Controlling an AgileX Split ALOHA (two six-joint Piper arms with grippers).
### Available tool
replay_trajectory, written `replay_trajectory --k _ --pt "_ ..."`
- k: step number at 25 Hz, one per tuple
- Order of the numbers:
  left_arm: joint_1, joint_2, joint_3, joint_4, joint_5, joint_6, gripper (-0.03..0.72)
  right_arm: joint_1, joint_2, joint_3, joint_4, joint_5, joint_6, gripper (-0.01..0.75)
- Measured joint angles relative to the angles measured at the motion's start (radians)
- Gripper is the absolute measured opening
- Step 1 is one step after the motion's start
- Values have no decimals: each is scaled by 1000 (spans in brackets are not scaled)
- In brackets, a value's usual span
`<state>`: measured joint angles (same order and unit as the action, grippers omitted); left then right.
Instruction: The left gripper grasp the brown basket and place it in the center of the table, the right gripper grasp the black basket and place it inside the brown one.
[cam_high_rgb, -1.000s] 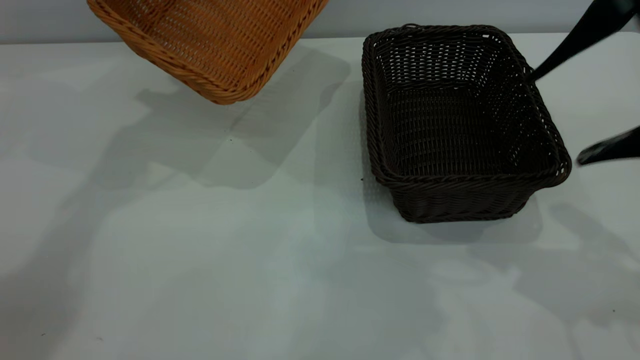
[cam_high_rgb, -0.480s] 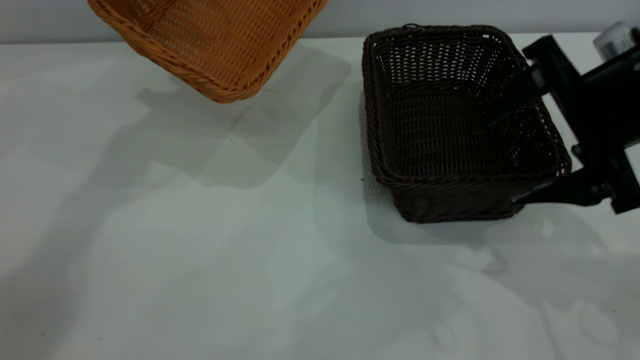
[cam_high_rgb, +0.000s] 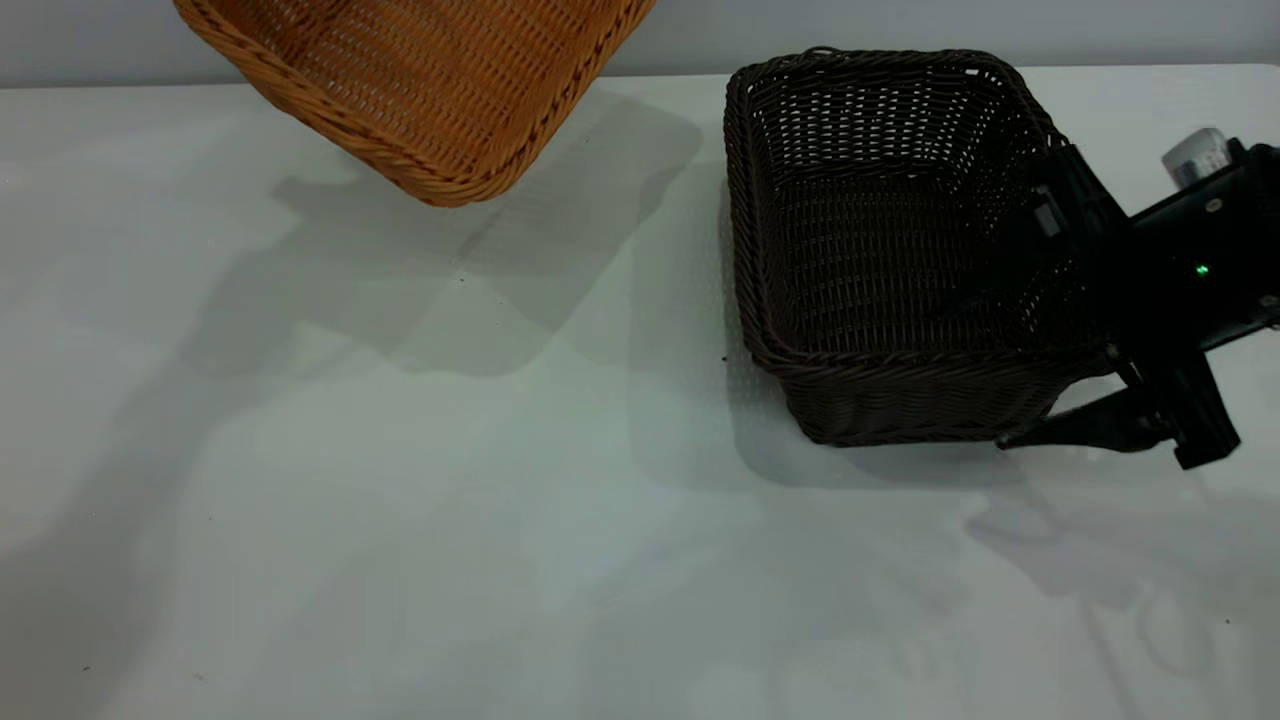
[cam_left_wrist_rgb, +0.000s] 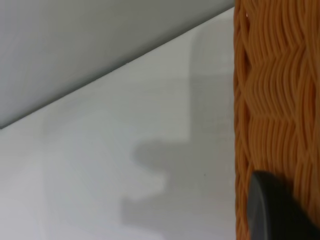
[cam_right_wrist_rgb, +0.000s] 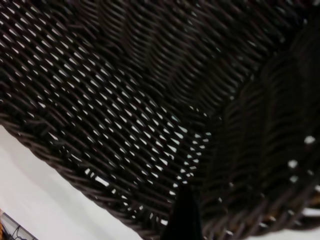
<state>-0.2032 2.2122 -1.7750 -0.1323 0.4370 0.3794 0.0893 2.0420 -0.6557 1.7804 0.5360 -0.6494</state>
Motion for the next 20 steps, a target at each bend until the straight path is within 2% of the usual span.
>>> replay_trajectory --k 8,14,20 --pt "3 0 0 0 -7 34 76 24 10 -27 4 -104 0 566" --pt "28 0 0 0 -17 54 76 38 10 -27 6 -176 1 472" --pt "39 0 0 1 -19 56 76 40 11 -31 8 -213 -7 323"
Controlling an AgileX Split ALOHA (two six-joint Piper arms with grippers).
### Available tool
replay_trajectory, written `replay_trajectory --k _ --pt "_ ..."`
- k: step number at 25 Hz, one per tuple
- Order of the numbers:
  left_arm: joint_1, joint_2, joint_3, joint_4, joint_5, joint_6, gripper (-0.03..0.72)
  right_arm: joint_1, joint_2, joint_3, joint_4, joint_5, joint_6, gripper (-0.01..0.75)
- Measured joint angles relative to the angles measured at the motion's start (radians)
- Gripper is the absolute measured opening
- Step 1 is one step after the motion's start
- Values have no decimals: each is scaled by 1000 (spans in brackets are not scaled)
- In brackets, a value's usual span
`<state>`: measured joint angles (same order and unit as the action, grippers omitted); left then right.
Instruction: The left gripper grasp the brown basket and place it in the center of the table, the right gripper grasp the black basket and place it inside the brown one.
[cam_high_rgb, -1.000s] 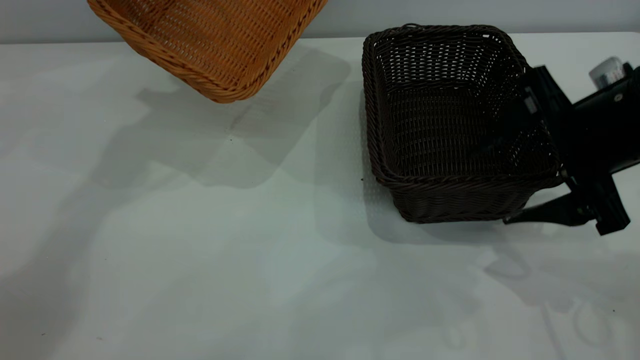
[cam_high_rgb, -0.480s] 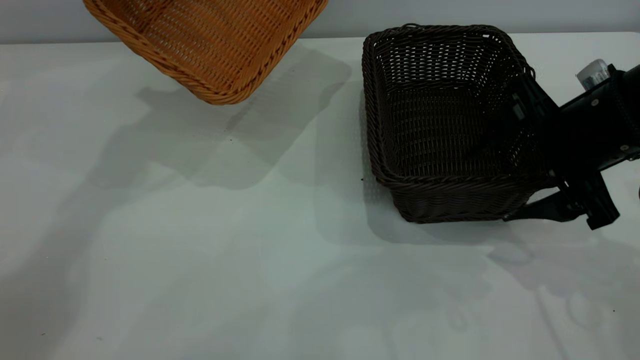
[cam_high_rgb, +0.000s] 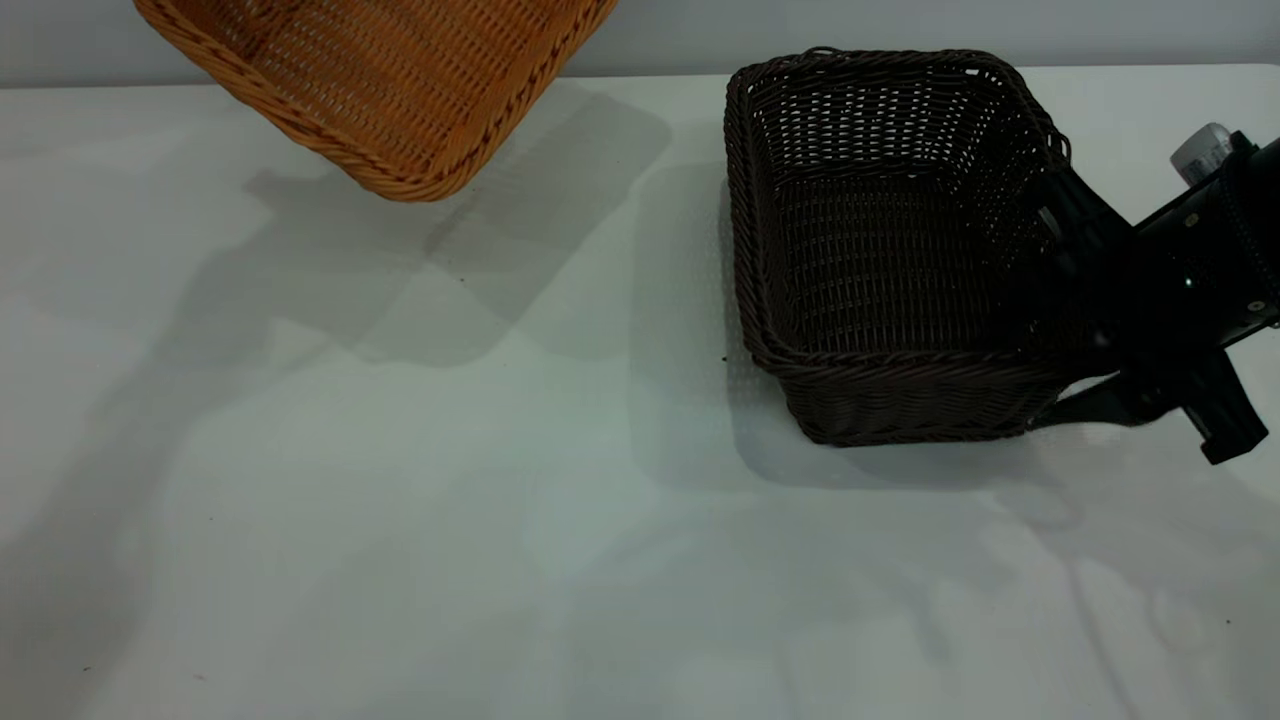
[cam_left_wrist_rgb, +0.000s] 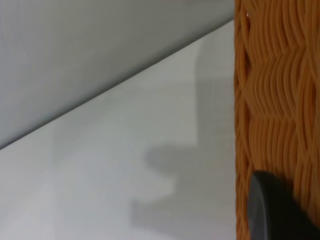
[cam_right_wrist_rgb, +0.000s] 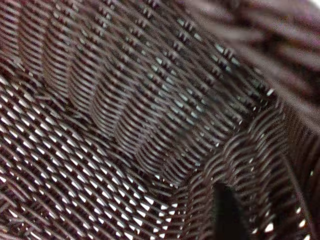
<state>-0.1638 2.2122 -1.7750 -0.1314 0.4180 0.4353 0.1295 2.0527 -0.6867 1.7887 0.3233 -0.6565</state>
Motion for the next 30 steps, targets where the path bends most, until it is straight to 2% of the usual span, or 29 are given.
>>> replay_trajectory --k 3,7,11,17,20,24,30 --pt "0 0 0 -1 1 2 76 -2 0 -19 11 -20 -38 220" --pt "0 0 0 0 36 2 76 -47 0 -51 14 -19 -130 98" --pt "0 0 0 13 118 49 76 -146 1 -63 -15 1 -198 92" --pt "-3 0 0 31 176 98 76 -399 -87 -123 -42 -12 -293 92" --pt "-30 5 0 -16 219 231 76 -506 -181 -167 -81 -4 -325 91" --pt "-109 42 0 -145 290 502 76 -589 -287 -221 -231 99 -319 91" --pt "-232 113 0 -224 316 752 76 -659 -335 -243 -467 260 -238 91"
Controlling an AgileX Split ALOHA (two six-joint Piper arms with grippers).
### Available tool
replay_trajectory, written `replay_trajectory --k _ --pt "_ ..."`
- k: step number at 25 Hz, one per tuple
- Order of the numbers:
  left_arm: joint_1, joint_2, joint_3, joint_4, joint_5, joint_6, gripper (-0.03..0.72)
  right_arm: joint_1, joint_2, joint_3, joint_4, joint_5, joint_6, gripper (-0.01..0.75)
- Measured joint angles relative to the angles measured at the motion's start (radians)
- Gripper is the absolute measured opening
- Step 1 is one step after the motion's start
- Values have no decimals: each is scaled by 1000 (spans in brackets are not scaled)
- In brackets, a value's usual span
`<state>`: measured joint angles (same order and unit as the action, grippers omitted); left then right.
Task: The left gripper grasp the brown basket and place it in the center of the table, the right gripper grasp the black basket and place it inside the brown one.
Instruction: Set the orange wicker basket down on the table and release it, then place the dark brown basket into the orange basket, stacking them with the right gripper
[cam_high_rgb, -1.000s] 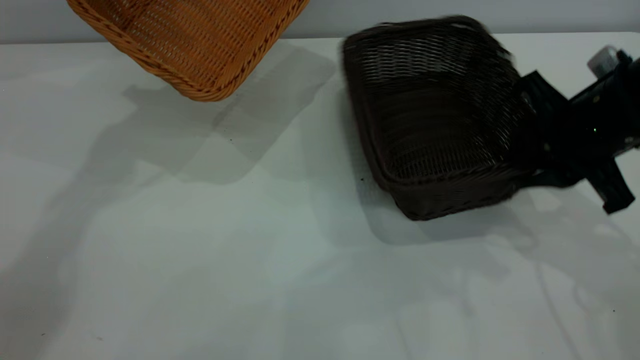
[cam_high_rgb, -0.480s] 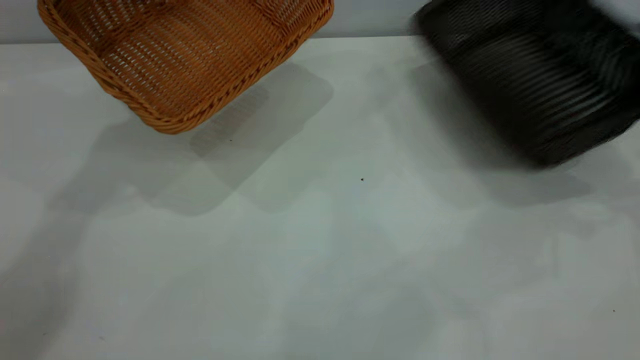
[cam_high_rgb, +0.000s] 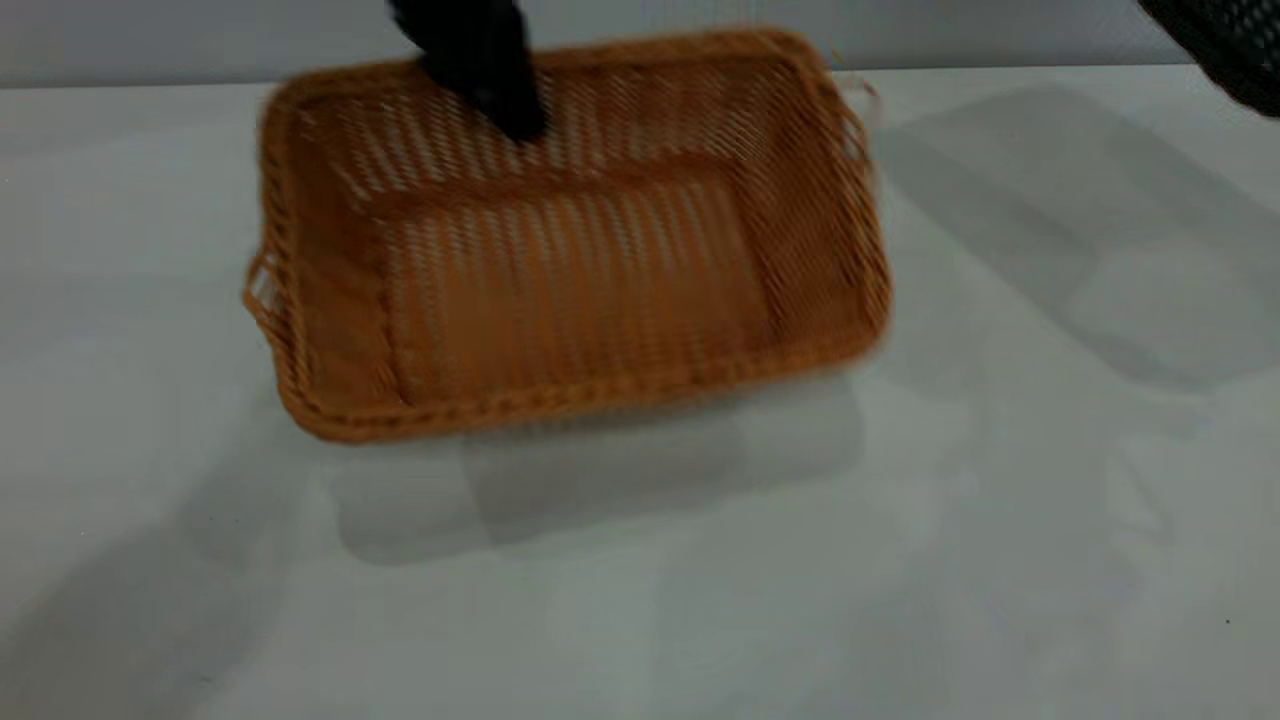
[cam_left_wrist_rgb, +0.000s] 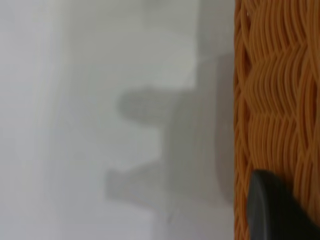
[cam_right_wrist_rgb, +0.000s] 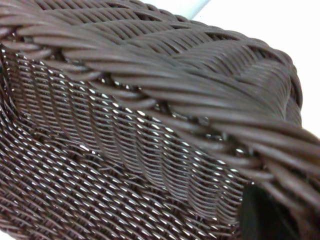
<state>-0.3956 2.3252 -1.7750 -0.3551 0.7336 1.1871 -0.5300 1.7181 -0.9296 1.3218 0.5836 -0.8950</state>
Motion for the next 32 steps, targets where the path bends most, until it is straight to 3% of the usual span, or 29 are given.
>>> replay_trajectory --k 6,11,14,19,23,28,32 --pt "-121 70 -1 -17 -20 140 76 -10 0 0 -89 21 42 91" --pt "-148 87 -1 -32 -37 143 89 -10 0 0 -99 66 52 91" --pt "-148 87 -1 -32 -43 143 153 -10 0 0 -108 81 54 91" --pt "-148 87 -1 -32 -87 143 368 -10 0 0 -130 118 60 91" --pt "-148 80 -1 -32 -128 139 486 -10 0 0 -131 133 64 91" --pt "-119 -1 -1 -10 -106 -51 519 -10 0 0 -144 195 73 91" --pt "-4 -81 -3 78 -36 -292 519 6 0 -2 -170 278 97 91"
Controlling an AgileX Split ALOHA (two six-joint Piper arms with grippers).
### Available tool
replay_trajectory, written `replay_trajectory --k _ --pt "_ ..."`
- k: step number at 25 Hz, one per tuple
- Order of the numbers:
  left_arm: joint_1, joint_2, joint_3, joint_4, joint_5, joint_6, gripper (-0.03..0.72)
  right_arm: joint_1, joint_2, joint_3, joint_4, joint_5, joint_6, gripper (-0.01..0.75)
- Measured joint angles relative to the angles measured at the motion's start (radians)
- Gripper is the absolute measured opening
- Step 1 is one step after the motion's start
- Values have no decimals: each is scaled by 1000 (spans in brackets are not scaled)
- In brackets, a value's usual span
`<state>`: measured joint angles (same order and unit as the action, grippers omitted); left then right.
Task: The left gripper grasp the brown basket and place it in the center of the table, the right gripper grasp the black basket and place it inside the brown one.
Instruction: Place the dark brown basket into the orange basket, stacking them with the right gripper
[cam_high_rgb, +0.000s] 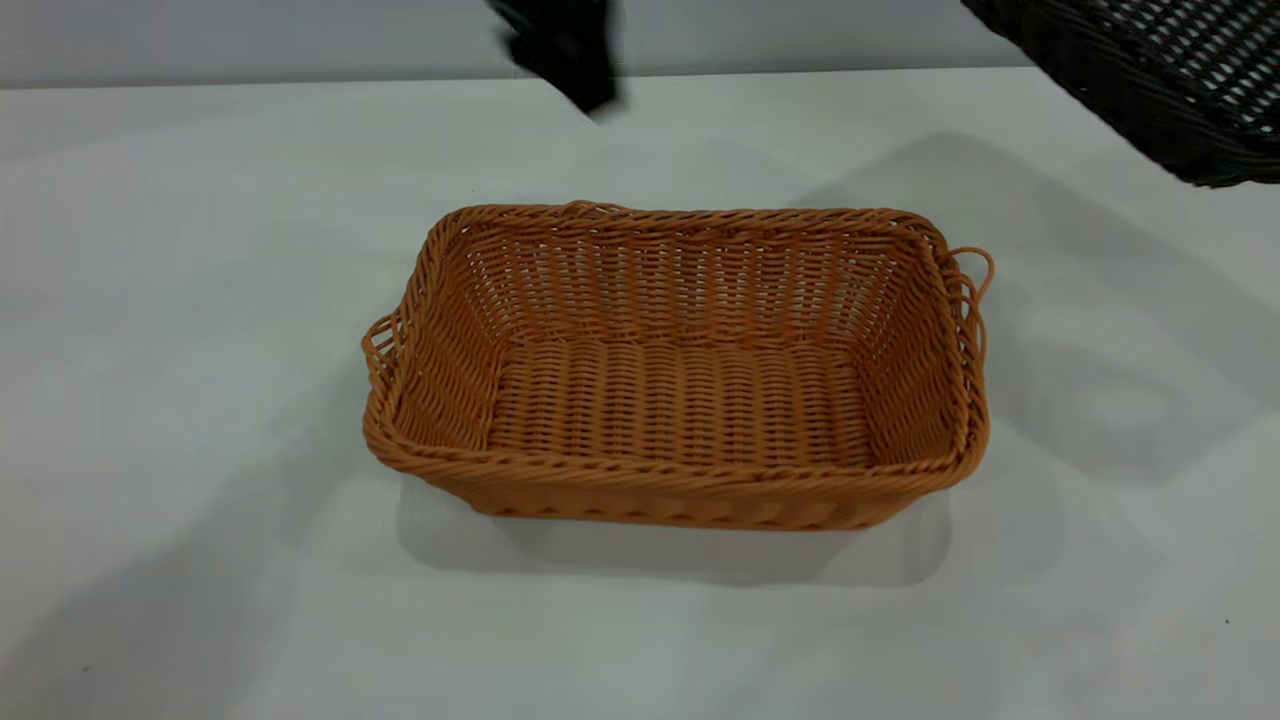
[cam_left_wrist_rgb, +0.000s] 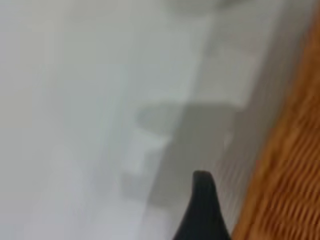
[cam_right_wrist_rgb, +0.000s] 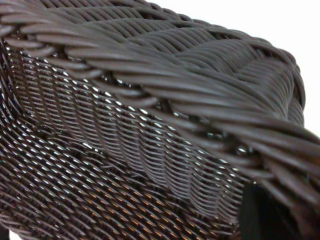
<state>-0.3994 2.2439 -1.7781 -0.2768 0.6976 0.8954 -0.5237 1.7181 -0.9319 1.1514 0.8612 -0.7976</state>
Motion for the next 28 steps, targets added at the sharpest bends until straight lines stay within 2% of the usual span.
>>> replay_trajectory --k 2,6,9,15,19,24,28 --pt "81 -22 0 34 23 -97 519 40 -1 -1 -36 16 37 91" --pt "220 -37 0 57 29 -219 519 165 -1 -2 -147 19 116 91" --pt "281 -37 0 58 44 -271 519 272 -1 -4 -194 25 188 91" --pt "308 -37 0 48 96 -306 519 485 10 -79 -304 49 322 91" --pt "308 -37 0 40 108 -307 519 573 66 -151 -342 67 378 91" --pt "308 -37 0 40 128 -309 519 628 179 -219 -367 86 389 91" --pt "308 -38 0 40 143 -309 519 635 249 -248 -380 87 389 91"
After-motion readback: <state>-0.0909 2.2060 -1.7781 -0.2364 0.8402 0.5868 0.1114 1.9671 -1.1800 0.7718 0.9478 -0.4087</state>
